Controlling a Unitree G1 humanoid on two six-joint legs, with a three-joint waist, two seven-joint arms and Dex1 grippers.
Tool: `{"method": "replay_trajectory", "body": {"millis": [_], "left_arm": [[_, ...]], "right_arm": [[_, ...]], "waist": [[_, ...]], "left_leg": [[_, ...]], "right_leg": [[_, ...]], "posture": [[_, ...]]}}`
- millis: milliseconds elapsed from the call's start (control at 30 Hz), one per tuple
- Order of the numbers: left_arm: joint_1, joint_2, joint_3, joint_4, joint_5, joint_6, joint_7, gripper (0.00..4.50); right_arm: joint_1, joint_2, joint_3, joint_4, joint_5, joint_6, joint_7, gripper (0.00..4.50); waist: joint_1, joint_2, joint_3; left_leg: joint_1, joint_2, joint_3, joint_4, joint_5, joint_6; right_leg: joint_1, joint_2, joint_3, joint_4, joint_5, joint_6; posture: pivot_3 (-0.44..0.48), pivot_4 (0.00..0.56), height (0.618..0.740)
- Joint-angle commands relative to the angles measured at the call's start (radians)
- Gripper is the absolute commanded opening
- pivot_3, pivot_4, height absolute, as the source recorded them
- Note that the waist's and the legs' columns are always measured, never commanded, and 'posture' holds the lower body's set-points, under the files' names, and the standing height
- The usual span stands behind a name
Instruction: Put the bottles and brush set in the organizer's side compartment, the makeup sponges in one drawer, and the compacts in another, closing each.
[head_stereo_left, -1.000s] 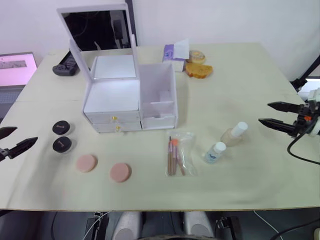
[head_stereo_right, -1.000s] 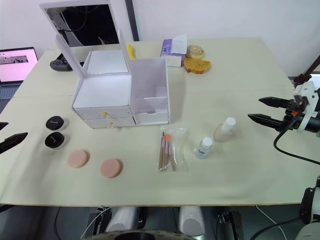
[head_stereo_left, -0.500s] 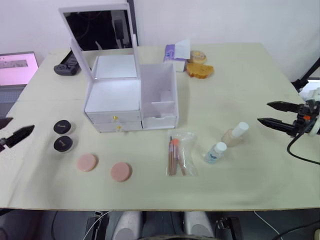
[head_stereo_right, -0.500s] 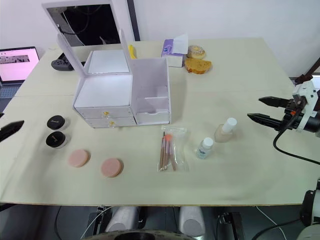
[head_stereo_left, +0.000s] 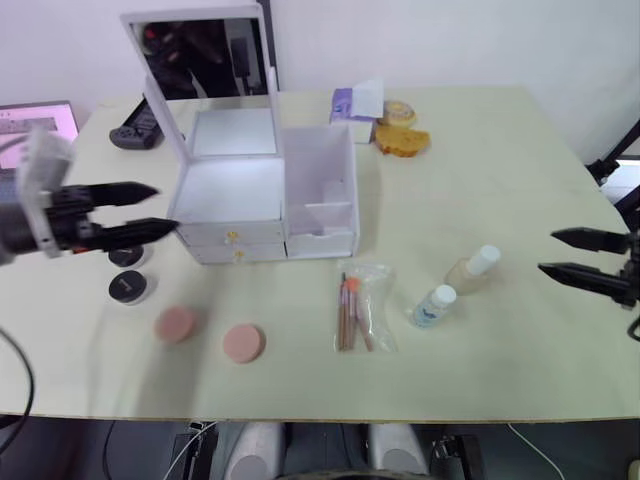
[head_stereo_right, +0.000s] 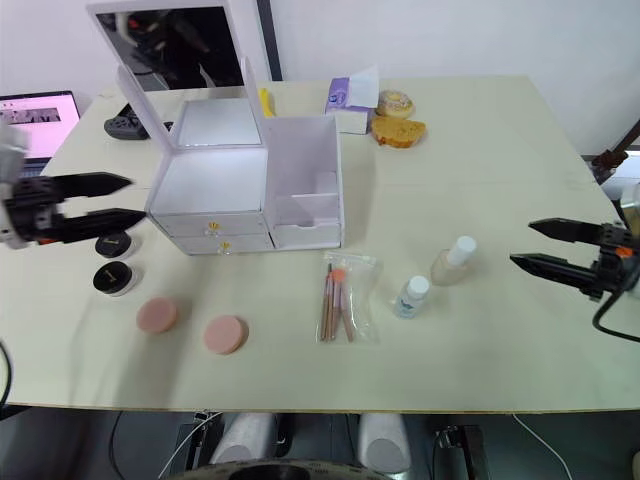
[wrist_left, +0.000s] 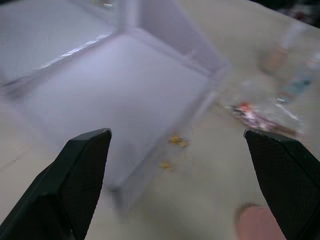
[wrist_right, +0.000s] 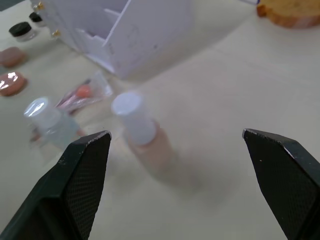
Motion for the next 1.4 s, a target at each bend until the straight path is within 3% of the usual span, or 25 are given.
{"method": "replay_trajectory", "body": {"millis": [33, 167, 300, 467, 600, 767, 1000, 1400], "left_arm": [[-0.135, -0.033, -0.057, -0.046, -0.072, 0.051, -0.028, 4.5], [-0.311, -0.119, -0.171, 0.034, -0.065, 0.117, -0.029, 4.5], [-0.397, -0.212, -0.297, 0.022, 0.011, 0.035, -0.086, 4.5], [-0.49, -0.315, -0.32, 0.027, -0.005, 0.035, -0.121, 4.5], [-0.501, -0.334, -0.32, 0.011, -0.018, 0.055, -0.128, 4.5], [-0.457, -0.331, -0.334, -0.041, 0.008, 0.041, -0.126, 4.5], [-0.406, -0.321, -0.291, -0.109, -0.005, 0.055, -0.054, 4.5], [-0.328, -0.276, -0.258, -0.187, -0.004, 0.054, 0.001, 4.5]], "right_arm": [[0.083, 0.024, -0.144, -0.14, 0.022, 0.011, -0.035, 4.46], [0.153, 0.05, -0.223, -0.27, 0.028, 0.034, -0.1, 4.46], [0.238, 0.088, -0.345, -0.466, 0.122, 0.179, -0.16, 4.46], [0.295, 0.209, -0.397, -0.681, 0.24, 0.332, -0.381, 4.46], [0.338, 0.328, -0.364, -0.771, 0.205, 0.294, -0.523, 4.46], [0.345, 0.45, -0.21, -0.779, 0.118, 0.179, -0.645, 4.46], [0.322, 0.442, -0.047, -0.693, 0.026, 0.064, -0.668, 4.46], [0.234, 0.434, 0.06, -0.564, -0.018, -0.04, -0.672, 4.46]], "waist": [[-0.001, -0.001, 0.0], [-0.003, -0.002, 0.001], [0.002, -0.004, 0.002], [0.022, -0.012, 0.005], [0.027, -0.012, 0.005], [0.023, -0.012, 0.005], [0.023, -0.012, 0.005], [0.024, -0.012, 0.005]], "left_leg": [[0.0, 0.0, 0.001, 0.0, 0.0, 0.0], [0.001, 0.0, 0.001, 0.006, 0.0, 0.001], [0.001, 0.0, 0.004, 0.008, 0.0, 0.001], [-0.003, 0.0, 0.004, 0.008, 0.0, 0.001], [-0.008, -0.001, 0.003, 0.008, -0.001, 0.001], [-0.01, -0.001, 0.003, 0.009, 0.0, 0.001], [-0.01, -0.001, 0.003, 0.01, 0.0, 0.001], [-0.01, -0.001, 0.002, 0.01, 0.0, 0.001]], "right_leg": [[0.0, 0.0, 0.001, 0.0, 0.0, 0.0], [0.003, 0.0, 0.001, 0.0, 0.0, 0.006], [0.004, 0.0, 0.003, -0.002, 0.003, 0.008], [0.001, 0.001, 0.004, -0.003, 0.007, 0.003], [-0.003, 0.0, 0.004, -0.005, 0.007, 0.004], [-0.005, 0.0, 0.004, -0.004, 0.008, 0.005], [-0.004, 0.0, 0.004, -0.004, 0.009, 0.004], [-0.005, 0.001, 0.004, -0.004, 0.009, 0.004]], "posture": [[0.0, 0.15, 0.74], [0.0, 0.15, 0.74], [0.0, 0.15, 0.74], [0.0, 0.15, 0.74], [0.0, 0.15, 0.74], [0.0, 0.15, 0.74], [0.0, 0.15, 0.74], [0.0, 0.15, 0.74]]}}
